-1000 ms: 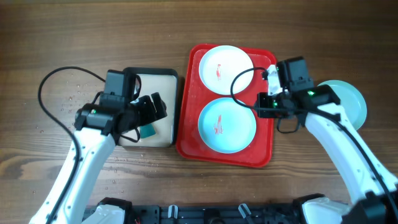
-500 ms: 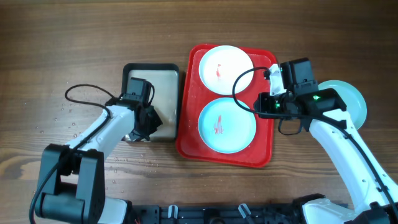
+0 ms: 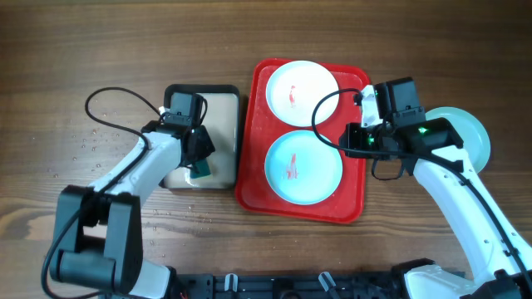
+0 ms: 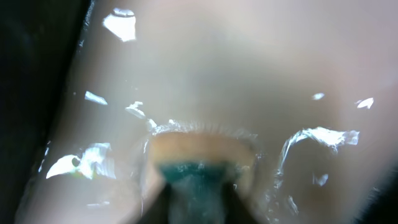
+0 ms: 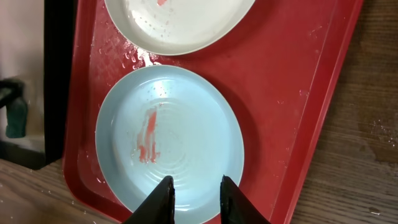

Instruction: Clean dirty plates on tray and stack at the side

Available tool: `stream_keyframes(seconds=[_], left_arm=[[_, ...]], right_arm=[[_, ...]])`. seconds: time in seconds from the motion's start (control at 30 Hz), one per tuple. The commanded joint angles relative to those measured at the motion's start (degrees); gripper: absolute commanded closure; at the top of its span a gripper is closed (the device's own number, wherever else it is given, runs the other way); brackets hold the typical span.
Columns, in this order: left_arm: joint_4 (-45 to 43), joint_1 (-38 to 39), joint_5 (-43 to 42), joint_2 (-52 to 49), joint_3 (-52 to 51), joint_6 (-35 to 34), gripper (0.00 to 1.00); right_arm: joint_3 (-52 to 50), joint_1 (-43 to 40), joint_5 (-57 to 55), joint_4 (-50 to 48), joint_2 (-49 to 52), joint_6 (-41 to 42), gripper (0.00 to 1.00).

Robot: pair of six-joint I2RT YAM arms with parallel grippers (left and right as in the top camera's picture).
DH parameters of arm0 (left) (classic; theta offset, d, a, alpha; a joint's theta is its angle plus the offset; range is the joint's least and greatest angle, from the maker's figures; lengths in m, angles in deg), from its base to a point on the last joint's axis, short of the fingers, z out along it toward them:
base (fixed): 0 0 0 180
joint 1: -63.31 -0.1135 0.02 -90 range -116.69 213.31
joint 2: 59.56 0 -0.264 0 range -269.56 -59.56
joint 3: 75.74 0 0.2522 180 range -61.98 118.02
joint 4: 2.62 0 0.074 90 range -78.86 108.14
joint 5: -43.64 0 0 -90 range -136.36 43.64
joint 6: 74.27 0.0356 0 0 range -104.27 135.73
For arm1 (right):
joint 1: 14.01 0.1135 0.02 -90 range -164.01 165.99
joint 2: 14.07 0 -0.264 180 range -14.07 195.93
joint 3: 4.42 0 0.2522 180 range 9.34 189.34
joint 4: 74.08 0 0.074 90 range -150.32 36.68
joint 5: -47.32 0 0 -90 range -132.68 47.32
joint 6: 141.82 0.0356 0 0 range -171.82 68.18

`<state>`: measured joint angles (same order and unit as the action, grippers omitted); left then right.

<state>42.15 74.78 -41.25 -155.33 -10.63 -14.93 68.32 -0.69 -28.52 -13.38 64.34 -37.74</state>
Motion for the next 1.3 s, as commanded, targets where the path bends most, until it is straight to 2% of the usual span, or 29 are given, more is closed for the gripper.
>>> stream_keyframes(seconds=[0.0,0.1,0.13,0.17,0.2,0.23,0.27,0.3,0.4,0.5,0.57,0.6,0.63,0.67,0.7,0.83,1.0,1.1,1.2,1.27], left_arm=[[0.5,-0.1,-0.2,-1.1,-1.0,3.5,0.96],[6.4,-0.1,-0.2,1.4,3.9,7.6,0.96],[9.9,-0.1,-0.2,2.5,6.5,7.6,0.93],[12.5,-0.1,-0.2,3.3,8.4,7.6,0.82],[14.9,-0.1,-0.4,4.0,9.8,7.6,0.53],[15.8,-0.1,-1.1,4.4,10.0,7.6,0.39],[16.8,-0.1,-2.4,4.6,9.9,7.6,0.32],[17.9,-0.1,-4.2,4.5,9.7,7.5,0.32],[18.1,-0.1,-9.0,4.1,6.7,7.3,0.42],[12.0,-0.1,-7.6,4.1,0.1,6.9,0.51],[6.4,-0.1,-5.7,4.1,-5.5,4.1,0.56],[3.8,-0.1,-5.6,4.1,-7.6,3.6,0.63],[2.1,-0.1,-5.6,4.1,-8.9,3.4,0.75],[1.6,-0.1,-5.6,4.1,-9.1,3.4,0.92],[1.3,-0.1,-5.6,4.2,-8.9,3.4,0.96],[6.4,-0.1,-5.7,4.3,-4.3,3.4,0.96],[22.3,0.3,-5.9,4.6,12.5,3.7,0.96],[27.1,1.9,-8.4,4.8,19.8,6.3,0.96],[25.7,5.3,-15.5,4.8,22.3,6.3,0.96],[22.3,8.4,-20.7,4.3,21.9,5.9,0.96]], right_arm=[[0.5,0.1,0.9,0.2,-0.5,1.1,0.75],[0.5,0.1,0.9,0.8,-0.5,0.9,0.76],[0.5,0.1,0.9,0.9,-0.5,1.0,0.76],[0.5,0.1,0.9,0.9,-0.5,1.0,0.76],[0.5,0.1,0.9,0.9,-0.5,1.1,0.76],[0.5,0.1,0.9,0.9,-0.5,1.1,0.76],[0.5,0.1,0.9,0.9,-0.5,1.0,0.76],[0.5,0.1,0.9,0.9,-0.5,1.0,0.76],[0.5,0.1,0.9,0.8,-0.5,1.0,0.75],[0.5,0.1,0.9,0.3,-0.5,1.1,0.75],[0.5,0.1,0.9,0.3,-0.5,1.1,0.75],[0.5,0.1,0.9,0.5,-0.5,1.0,0.75],[0.5,0.1,0.9,0.5,-0.5,1.1,0.75],[0.5,0.1,0.9,0.4,-0.5,1.1,0.75],[0.5,0.1,0.8,0.4,-0.5,1.0,0.75],[0.5,0.1,0.6,0.5,-0.5,1.0,0.75],[0.5,0.1,-8.5,0.5,0.5,5.9,0.75],[0.5,0.1,-8.6,0.6,3.8,7.1,0.75],[0.5,0.1,-7.6,0.5,8.8,6.7,0.75],[0.5,0.1,-2.8,-0.5,13.0,2.3,0.77]])
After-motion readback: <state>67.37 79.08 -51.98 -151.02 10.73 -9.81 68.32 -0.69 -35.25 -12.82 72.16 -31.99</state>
